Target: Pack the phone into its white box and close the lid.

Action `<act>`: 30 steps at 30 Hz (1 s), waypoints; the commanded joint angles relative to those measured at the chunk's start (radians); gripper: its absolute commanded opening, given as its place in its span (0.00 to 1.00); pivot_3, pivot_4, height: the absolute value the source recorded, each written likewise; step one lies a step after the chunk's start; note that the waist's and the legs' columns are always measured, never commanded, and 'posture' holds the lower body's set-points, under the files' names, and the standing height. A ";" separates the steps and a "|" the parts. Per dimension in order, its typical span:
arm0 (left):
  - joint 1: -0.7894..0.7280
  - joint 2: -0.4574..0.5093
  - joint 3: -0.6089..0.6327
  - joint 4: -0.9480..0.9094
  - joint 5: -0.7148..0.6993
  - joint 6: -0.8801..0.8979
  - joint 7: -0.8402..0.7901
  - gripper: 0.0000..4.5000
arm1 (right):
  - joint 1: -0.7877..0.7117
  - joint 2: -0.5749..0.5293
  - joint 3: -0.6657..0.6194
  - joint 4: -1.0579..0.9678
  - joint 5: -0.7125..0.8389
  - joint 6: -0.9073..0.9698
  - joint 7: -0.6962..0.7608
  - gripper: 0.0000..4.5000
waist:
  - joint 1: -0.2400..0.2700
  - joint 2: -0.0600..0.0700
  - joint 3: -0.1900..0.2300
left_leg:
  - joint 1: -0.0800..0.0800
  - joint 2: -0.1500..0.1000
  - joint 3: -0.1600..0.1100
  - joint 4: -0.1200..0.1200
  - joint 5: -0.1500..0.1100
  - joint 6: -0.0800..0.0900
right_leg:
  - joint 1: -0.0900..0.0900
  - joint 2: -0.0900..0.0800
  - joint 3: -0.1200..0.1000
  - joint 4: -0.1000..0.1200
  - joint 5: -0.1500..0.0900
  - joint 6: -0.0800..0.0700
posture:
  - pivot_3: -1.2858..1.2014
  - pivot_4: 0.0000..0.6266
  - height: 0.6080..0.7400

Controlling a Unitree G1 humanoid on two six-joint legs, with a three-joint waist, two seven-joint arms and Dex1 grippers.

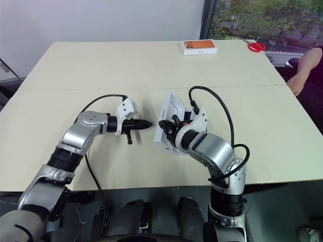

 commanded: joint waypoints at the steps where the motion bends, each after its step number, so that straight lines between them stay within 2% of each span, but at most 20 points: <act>1: -0.042 -0.050 -0.007 -0.010 0.000 -0.021 0.010 0.00 | -0.038 -0.028 -0.038 -0.030 0.009 -0.014 0.005 0.77 | -0.001 0.000 0.000 | 0.000 0.000 0.000 0.000 0.000 0.000 | 0.000 0.000 0.000 0.000 0.000 0.000 | 0.52 0.24 1.00; 3: -0.052 -0.074 -0.009 -0.001 0.006 -0.026 0.018 0.00 | -0.053 -0.051 -0.046 -0.030 0.009 -0.008 0.013 0.99 | -0.002 0.000 0.000 | 0.000 0.000 0.000 0.000 0.000 0.000 | 0.000 0.000 0.000 0.000 0.000 0.000 | 0.52 0.24 1.00; 5: -0.060 -0.089 -0.007 0.010 0.011 -0.026 0.021 0.00 | -0.065 -0.070 -0.055 -0.026 0.009 -0.003 0.024 0.99 | -0.004 0.000 0.000 | 0.000 0.000 0.000 0.000 0.000 0.000 | 0.000 0.000 0.000 0.000 0.000 0.000 | 0.52 0.24 1.00; 13: -0.093 -0.151 0.001 0.007 -0.006 -0.009 0.019 0.00 | -0.118 -0.409 -0.108 0.052 0.009 0.118 0.184 0.99 | 0.001 0.000 0.000 | 0.000 0.000 0.000 0.000 0.000 0.001 | 0.000 0.001 0.000 0.000 0.000 0.000 | 0.52 0.24 1.00; 16: -0.098 -0.164 -0.006 0.005 -0.002 -0.005 0.017 0.00 | -0.121 -0.494 -0.113 0.076 0.009 0.135 0.232 0.99 | 0.001 0.000 0.000 | 0.000 0.000 0.001 0.000 0.000 0.001 | 0.000 0.001 0.000 -0.001 0.000 0.000 | 0.52 0.24 1.00; 18: -0.095 -0.189 -0.024 -0.009 -0.003 0.002 0.013 0.00 | -0.120 -0.599 -0.117 0.105 0.009 0.163 0.260 0.99 | 0.001 0.001 0.000 | 0.000 0.000 0.001 0.000 0.000 0.001 | 0.000 0.001 0.000 0.000 0.000 0.000 | 0.52 0.24 1.00; 23: -0.087 -0.245 -0.049 -0.038 -0.005 0.025 0.026 0.00 | -0.120 -0.753 -0.102 0.152 0.009 0.178 0.336 0.99 | 0.004 0.000 0.000 | 0.000 0.000 0.001 0.000 -0.001 0.001 | 0.001 0.000 0.000 -0.001 0.000 0.000 | 0.52 0.24 1.00; 27: -0.086 -0.240 0.000 -0.065 -0.033 0.067 0.048 0.00 | -0.113 -0.850 -0.071 0.156 -0.033 0.198 0.402 0.99 | 0.001 0.000 0.001 | 0.000 0.000 0.001 0.000 -0.001 0.001 | 0.001 0.000 0.000 -0.001 0.000 0.000 | 0.52 0.24 1.00; 30: -0.084 -0.190 0.053 -0.087 -0.058 0.098 0.060 0.00 | -0.108 -0.916 -0.049 0.131 -0.142 0.239 0.499 0.99 | -0.001 0.000 0.001 | 0.000 0.001 0.001 0.000 -0.001 0.002 | 0.001 0.001 0.000 -0.001 0.000 0.000 | 0.52 0.24 1.00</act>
